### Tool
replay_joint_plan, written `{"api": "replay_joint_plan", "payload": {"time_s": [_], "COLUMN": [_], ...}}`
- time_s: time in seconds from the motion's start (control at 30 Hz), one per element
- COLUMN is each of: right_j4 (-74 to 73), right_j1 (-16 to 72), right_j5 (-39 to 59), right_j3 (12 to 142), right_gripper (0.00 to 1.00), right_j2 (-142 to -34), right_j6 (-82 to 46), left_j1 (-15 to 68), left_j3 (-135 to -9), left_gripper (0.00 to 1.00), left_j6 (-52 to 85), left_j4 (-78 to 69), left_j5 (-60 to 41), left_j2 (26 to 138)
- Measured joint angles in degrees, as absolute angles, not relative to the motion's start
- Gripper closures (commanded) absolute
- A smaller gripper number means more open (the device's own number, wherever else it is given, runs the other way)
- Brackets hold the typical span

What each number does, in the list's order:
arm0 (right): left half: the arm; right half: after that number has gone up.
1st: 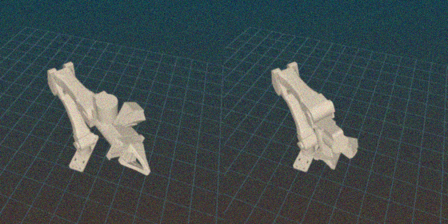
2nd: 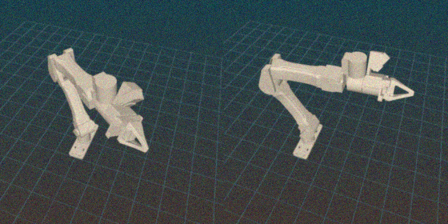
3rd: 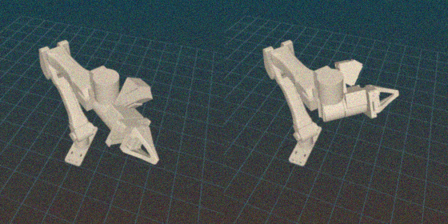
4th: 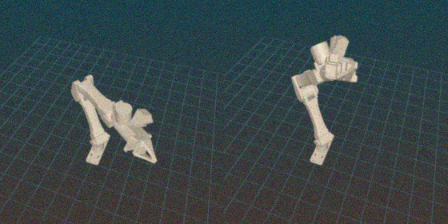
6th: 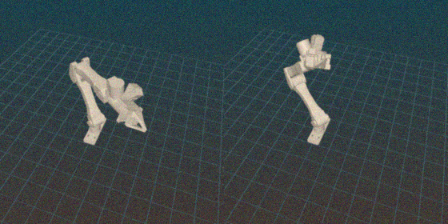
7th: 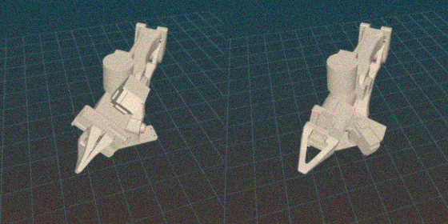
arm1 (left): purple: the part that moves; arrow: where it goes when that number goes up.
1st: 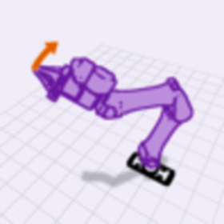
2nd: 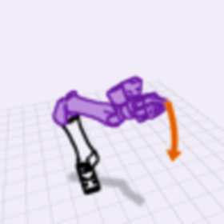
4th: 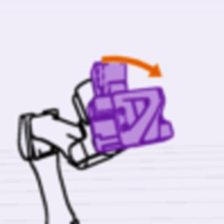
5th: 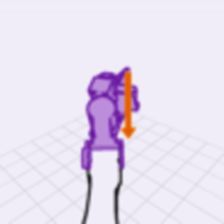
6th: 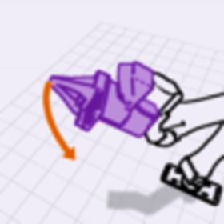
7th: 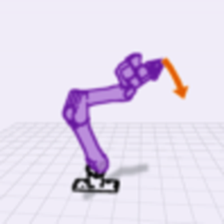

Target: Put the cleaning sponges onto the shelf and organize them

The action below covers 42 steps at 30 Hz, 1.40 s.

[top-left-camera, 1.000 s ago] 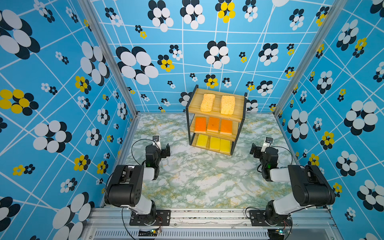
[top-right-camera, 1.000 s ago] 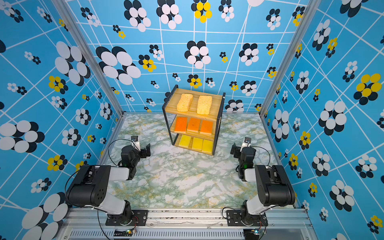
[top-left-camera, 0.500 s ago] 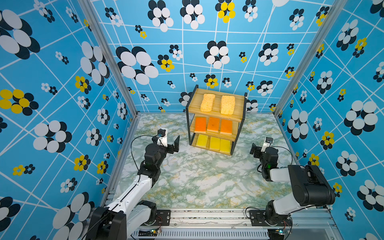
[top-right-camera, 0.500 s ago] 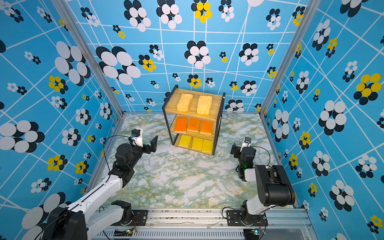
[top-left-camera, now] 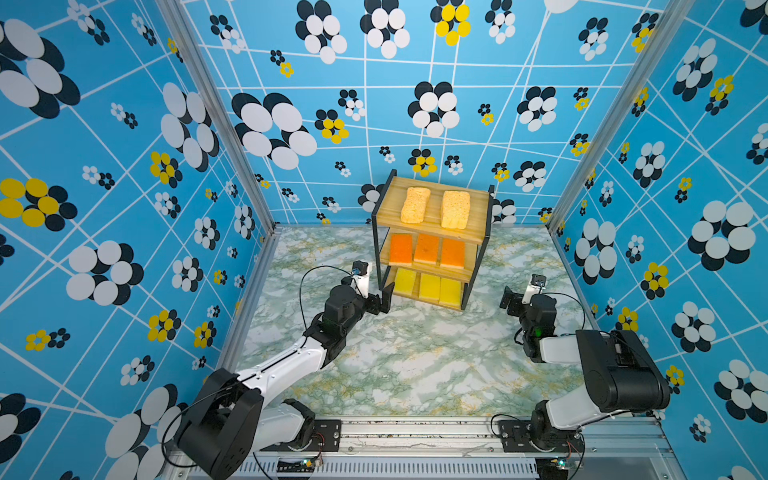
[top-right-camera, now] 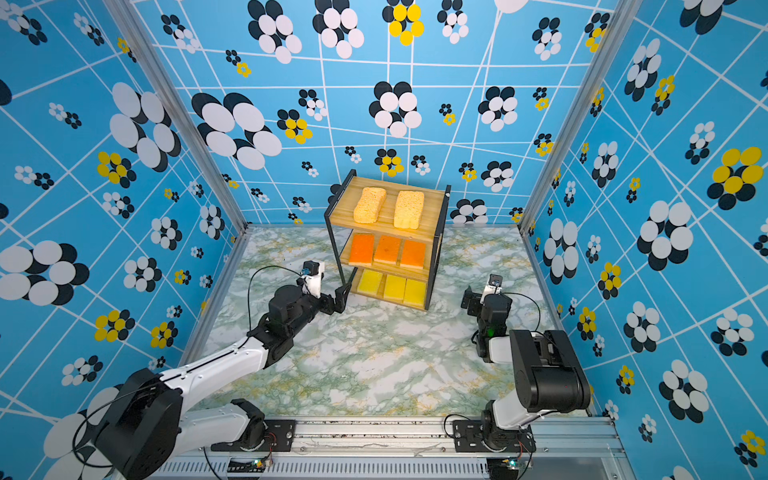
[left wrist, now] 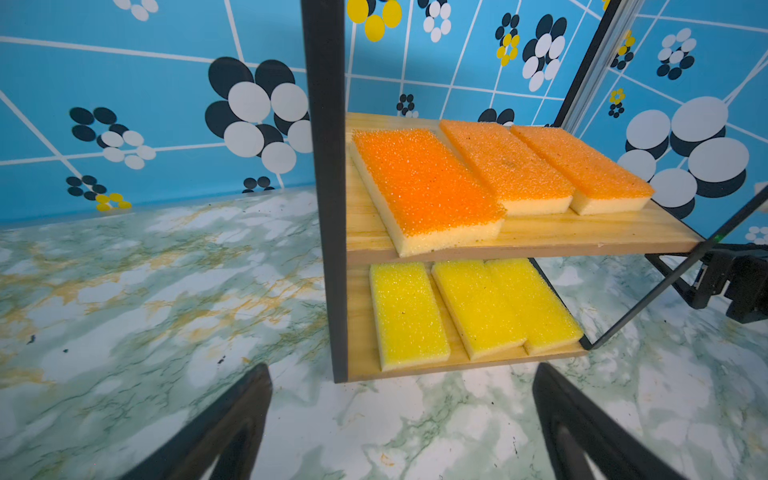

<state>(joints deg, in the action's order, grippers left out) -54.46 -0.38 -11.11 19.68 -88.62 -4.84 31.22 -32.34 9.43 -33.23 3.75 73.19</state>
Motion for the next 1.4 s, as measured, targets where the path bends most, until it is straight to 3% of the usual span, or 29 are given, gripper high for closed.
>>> {"api": "replay_joint_plan", "payload": {"time_s": [0.17, 0.27, 0.8, 1.4], "right_j4": [-54.5, -54.5, -54.5, -54.5], "right_j1": [-0.4, -0.4, -0.4, -0.4], "right_j5": [-11.1, -11.1, -11.1, -11.3], "right_j3": [19.7, 19.7, 19.7, 19.7], "right_gripper": [0.01, 0.01, 0.01, 0.01], "right_j2": [-88.6, -88.6, -88.6, -88.6], "right_j6": [-4.8, -4.8, -4.8, -4.8], "left_j1": [37.1, 39.8, 40.8, 38.0], "left_j3": [-36.5, -38.8, -39.0, -37.7], "left_gripper": [0.01, 0.01, 0.00, 0.01], "left_j6": [8.5, 6.0, -0.1, -0.5], "left_j4": [-34.3, -34.3, -44.8, -50.4], "left_j5": [15.4, 17.3, -0.3, -1.0], "left_j2": [79.4, 81.0, 86.3, 87.5]}}
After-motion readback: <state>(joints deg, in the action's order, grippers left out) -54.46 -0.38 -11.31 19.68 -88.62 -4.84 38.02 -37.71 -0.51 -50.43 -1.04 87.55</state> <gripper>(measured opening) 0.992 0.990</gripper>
